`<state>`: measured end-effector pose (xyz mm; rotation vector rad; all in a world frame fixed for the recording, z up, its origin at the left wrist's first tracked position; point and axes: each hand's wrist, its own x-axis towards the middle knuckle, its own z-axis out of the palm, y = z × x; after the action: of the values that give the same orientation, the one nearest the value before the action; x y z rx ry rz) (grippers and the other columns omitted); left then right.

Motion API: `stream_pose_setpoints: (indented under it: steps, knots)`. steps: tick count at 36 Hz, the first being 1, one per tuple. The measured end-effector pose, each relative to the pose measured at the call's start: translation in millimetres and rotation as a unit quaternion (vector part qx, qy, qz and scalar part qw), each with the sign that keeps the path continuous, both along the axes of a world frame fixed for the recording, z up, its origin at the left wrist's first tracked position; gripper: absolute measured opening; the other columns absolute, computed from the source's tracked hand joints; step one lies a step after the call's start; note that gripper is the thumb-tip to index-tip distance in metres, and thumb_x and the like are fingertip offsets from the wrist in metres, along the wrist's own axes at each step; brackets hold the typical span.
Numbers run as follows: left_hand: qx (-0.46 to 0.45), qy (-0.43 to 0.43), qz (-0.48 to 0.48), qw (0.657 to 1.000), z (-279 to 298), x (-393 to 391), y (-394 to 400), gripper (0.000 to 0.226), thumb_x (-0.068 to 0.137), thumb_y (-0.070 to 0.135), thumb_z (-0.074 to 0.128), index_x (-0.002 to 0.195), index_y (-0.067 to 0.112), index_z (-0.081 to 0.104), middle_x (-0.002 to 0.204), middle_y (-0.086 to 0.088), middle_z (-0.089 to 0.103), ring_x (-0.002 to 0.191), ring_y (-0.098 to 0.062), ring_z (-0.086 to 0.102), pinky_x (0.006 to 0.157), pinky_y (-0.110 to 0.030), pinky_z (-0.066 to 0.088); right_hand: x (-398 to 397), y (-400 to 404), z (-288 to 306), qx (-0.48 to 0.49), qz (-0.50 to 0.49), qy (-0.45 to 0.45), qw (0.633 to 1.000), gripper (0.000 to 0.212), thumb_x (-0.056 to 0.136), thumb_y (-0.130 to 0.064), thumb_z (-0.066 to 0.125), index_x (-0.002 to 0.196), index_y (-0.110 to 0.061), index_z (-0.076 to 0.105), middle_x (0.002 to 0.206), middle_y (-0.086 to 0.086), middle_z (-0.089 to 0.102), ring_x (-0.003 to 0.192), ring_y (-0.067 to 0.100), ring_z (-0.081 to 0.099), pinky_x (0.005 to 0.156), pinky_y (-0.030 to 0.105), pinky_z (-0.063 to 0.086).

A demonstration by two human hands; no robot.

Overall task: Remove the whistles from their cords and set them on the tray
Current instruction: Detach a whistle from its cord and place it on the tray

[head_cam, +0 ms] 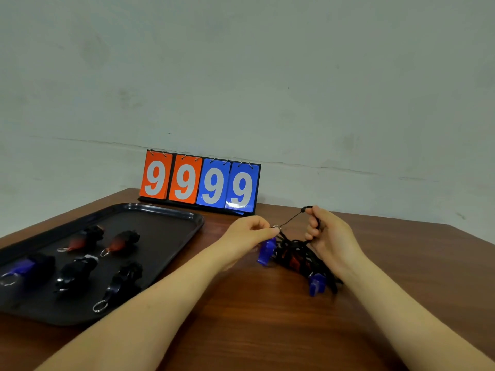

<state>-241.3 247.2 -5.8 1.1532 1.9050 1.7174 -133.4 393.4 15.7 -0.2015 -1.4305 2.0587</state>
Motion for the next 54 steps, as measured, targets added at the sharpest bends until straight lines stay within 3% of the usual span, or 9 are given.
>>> stream_pose_setpoints:
  steps: [7, 12, 20, 24, 31, 36, 39, 46, 54]
  knots:
    - [0.004, 0.021, -0.014, 1.000, 6, 3, 1, 0.024, 0.096, 0.026, 0.053, 0.089, 0.005, 0.060, 0.090, -0.012, 0.063, 0.085, -0.018, 0.063, 0.074, -0.017, 0.053, 2, 7, -1, -0.043, -0.019, -0.001, 0.999, 0.018, 0.100, -0.015, 0.046, 0.092, -0.006, 0.059, 0.059, -0.003, 0.042, 0.046, 0.008, 0.033, 0.052, 0.023, 0.030]
    - [-0.183, 0.258, 0.016, 0.949, 1, 8, -4, 0.042, 0.100, 0.038, 0.043, 0.070, 0.013, 0.056, 0.075, 0.001, 0.053, 0.070, -0.013, 0.050, 0.070, -0.022, 0.039, 5, 4, 10, -0.048, 0.010, 0.072, 0.996, 0.018, 0.099, -0.016, 0.046, 0.087, -0.008, 0.058, 0.059, -0.004, 0.042, 0.045, 0.008, 0.033, 0.050, 0.021, 0.032]
    - [-0.213, 0.300, 0.003, 0.930, 2, 9, -5, 0.036, 0.099, 0.036, 0.046, 0.079, 0.016, 0.068, 0.092, 0.002, 0.062, 0.085, -0.010, 0.058, 0.079, -0.024, 0.042, 14, -8, 21, -0.027, 0.073, 0.144, 0.987, 0.023, 0.098, -0.018, 0.042, 0.084, -0.012, 0.059, 0.072, 0.001, 0.057, 0.069, 0.015, 0.057, 0.062, 0.027, 0.044]
    - [-0.160, 0.265, 0.048, 0.950, 2, 11, 0, 0.033, 0.100, 0.026, 0.038, 0.088, 0.021, 0.067, 0.095, 0.008, 0.058, 0.090, -0.006, 0.055, 0.081, -0.023, 0.044, 20, -9, 26, 0.043, 0.053, 0.136, 0.988, 0.034, 0.099, -0.014, 0.038, 0.075, -0.010, 0.063, 0.076, 0.006, 0.062, 0.076, 0.019, 0.062, 0.063, 0.030, 0.051]
    - [0.055, 0.008, 0.031, 0.998, 20, 24, 11, 0.026, 0.101, 0.030, 0.038, 0.100, 0.029, 0.064, 0.105, 0.005, 0.067, 0.104, -0.015, 0.062, 0.091, -0.030, 0.051, 18, -17, 18, 0.277, -0.021, -0.002, 0.961, 0.023, 0.099, -0.015, 0.047, 0.087, -0.009, 0.066, 0.059, -0.001, 0.048, 0.051, 0.013, 0.038, 0.047, 0.023, 0.033]
    - [0.020, 0.084, -0.029, 0.996, 18, 38, 2, 0.032, 0.101, 0.026, 0.041, 0.077, 0.018, 0.062, 0.080, 0.006, 0.066, 0.085, -0.007, 0.064, 0.085, -0.023, 0.048, 16, -16, 15, 0.302, -0.047, -0.025, 0.952, 0.022, 0.097, -0.017, 0.051, 0.086, -0.011, 0.068, 0.056, -0.004, 0.043, 0.050, 0.012, 0.035, 0.046, 0.025, 0.031]
    - [0.113, -0.042, -0.042, 0.992, 27, 39, -3, 0.029, 0.098, 0.015, 0.040, 0.072, 0.014, 0.051, 0.066, 0.002, 0.057, 0.073, -0.017, 0.062, 0.078, -0.030, 0.046, 17, -14, 14, 0.319, -0.044, -0.044, 0.946, 0.023, 0.097, -0.020, 0.052, 0.078, -0.012, 0.064, 0.054, -0.002, 0.040, 0.047, 0.012, 0.033, 0.043, 0.023, 0.028]
    - [0.337, -0.210, 0.079, 0.915, 50, 11, -23, 0.021, 0.093, 0.005, 0.045, 0.075, 0.009, 0.056, 0.069, -0.001, 0.067, 0.069, -0.016, 0.062, 0.065, -0.025, 0.053, 13, -3, -1, 0.624, -0.086, -0.220, 0.744, 0.034, 0.096, -0.039, 0.052, 0.076, -0.012, 0.057, 0.071, 0.005, 0.063, 0.067, 0.020, 0.058, 0.066, 0.036, 0.048]
    - [0.355, -0.217, 0.179, 0.892, 43, -6, -28, 0.035, 0.091, 0.009, 0.043, 0.124, 0.007, 0.055, 0.091, 0.006, 0.075, 0.078, -0.007, 0.068, 0.062, -0.020, 0.052, 14, 34, -2, 0.628, -0.196, -0.294, 0.693, 0.032, 0.099, -0.038, 0.045, 0.073, -0.022, 0.052, 0.069, -0.002, 0.058, 0.064, 0.014, 0.054, 0.057, 0.028, 0.040]
